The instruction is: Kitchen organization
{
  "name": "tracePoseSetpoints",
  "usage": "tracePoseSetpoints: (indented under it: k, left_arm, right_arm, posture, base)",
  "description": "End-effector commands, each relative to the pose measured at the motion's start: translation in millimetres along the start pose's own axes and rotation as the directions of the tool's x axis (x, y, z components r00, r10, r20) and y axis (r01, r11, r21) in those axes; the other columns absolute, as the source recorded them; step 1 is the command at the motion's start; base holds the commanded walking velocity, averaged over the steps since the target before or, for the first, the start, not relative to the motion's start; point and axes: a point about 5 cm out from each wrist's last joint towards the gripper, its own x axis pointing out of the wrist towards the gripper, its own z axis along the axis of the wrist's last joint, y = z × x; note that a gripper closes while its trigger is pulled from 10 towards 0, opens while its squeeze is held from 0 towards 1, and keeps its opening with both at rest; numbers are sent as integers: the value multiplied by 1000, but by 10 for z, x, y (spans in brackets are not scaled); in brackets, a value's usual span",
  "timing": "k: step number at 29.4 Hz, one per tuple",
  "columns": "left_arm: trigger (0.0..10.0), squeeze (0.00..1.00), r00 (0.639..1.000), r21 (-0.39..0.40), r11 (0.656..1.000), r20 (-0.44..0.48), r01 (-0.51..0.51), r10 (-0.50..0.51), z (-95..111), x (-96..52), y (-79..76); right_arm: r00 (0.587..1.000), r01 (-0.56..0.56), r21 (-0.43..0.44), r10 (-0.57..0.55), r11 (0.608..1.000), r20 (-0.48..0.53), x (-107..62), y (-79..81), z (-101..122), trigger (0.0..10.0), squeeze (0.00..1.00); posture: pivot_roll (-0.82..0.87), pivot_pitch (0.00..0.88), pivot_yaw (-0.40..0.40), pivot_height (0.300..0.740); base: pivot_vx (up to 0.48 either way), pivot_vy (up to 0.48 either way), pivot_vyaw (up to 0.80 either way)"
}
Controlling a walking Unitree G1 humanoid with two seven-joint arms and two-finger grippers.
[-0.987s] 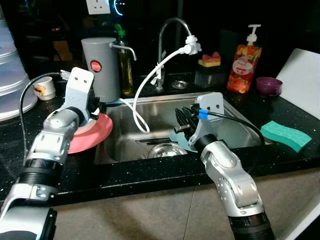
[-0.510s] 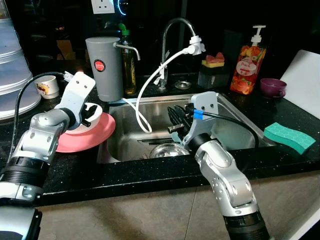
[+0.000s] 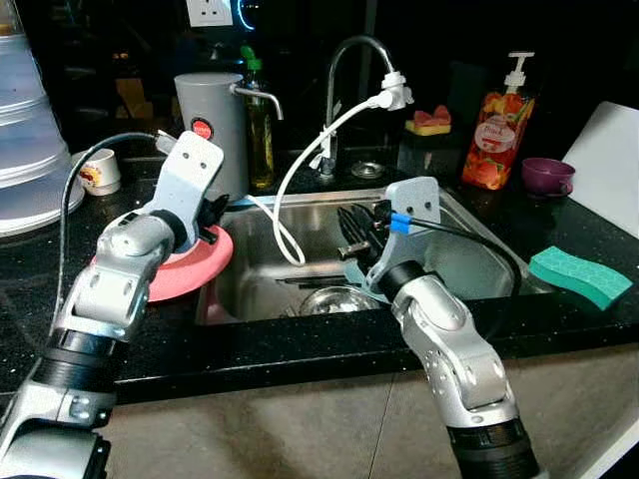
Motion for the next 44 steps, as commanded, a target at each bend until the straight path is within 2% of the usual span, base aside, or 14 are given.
tracePoseSetpoints:
  k: [1,5,12,19,28,31,34,36,37,38,40,42,44]
  left_arm:
    - [10000,0,1000,18,1000,-26,2,-2,-52,-8,-59]
    - [10000,0,999,17,1000,-29,-15,16,-50,-8,-59]
    - [10000,0,999,38,999,-19,-28,29,-9,-10,-90]
    - [10000,0,999,48,999,-31,-2,3,-65,-43,-200]
    - [10000,0,999,26,999,-40,-21,22,-79,-91,-161]
    - [10000,0,999,-19,999,-11,-41,40,-66,-116,-139]
    - [10000,0,985,-154,983,119,-103,122,51,-172,-134]
    - [10000,0,978,-172,977,141,-129,154,63,-194,-140]
    - [10000,0,972,-211,965,140,-158,190,39,-222,-152]
    - [10000,0,972,-211,965,140,-158,190,39,-222,-152]
    - [10000,0,960,-291,934,125,-207,251,-49,-325,-177]
    - [10000,0,957,-299,930,126,-214,260,-67,-349,-180]
    - [10000,0,956,-303,926,112,-226,270,-113,-382,-178]
  right_arm:
    - [1000,2,3,-2,1000,3,14,18,-1,10000,0]
    - [1000,0,1,0,1000,2,6,34,11,10000,0]
    - [999,37,-3,-37,999,5,-14,-76,22,10000,0]
    - [999,42,9,-42,999,15,-5,-20,32,10000,0]
    - [999,43,-1,-43,999,-9,-49,-65,-12,10000,0]
    - [998,57,-1,-57,998,-8,-55,-82,-22,10000,0]
    - [995,96,9,-96,995,5,-71,-117,-29,10000,0]
    - [994,111,12,-111,994,9,-77,-128,-29,10000,0]
    - [991,132,5,-132,991,15,-87,-143,-23,10000,0]
    - [991,132,5,-132,991,15,-87,-143,-23,10000,0]
    - [984,175,-20,-174,984,33,-124,-187,1,10000,0]
    - [983,180,-27,-179,983,36,-137,-197,1,10000,0]
    - [977,210,-42,-208,977,39,-170,-275,6,10000,0]
  posture:
    - [89,95,-10,740]
    - [74,100,-20,740]
    - [89,97,-17,740]
    - [78,94,-12,740]
    - [83,102,-26,740]
    - [91,95,-15,740]
    - [93,85,-2,740]
    - [88,85,-4,740]
    - [67,92,-12,740]
    - [67,92,-12,740]
    - [40,92,-20,740]
    - [40,92,-20,740]
    - [47,90,-16,740]
  base:
    - [0,0,0]
    - [0,0,0]
    - [0,0,0]
    - [0,0,0]
    - [0,0,0]
    - [0,0,0]
    - [0,0,0]
    - [0,0,0]
    - [0,0,0]
    - [0,0,0]
    - [0,0,0]
    - [0,0,0]
    - [0,0,0]
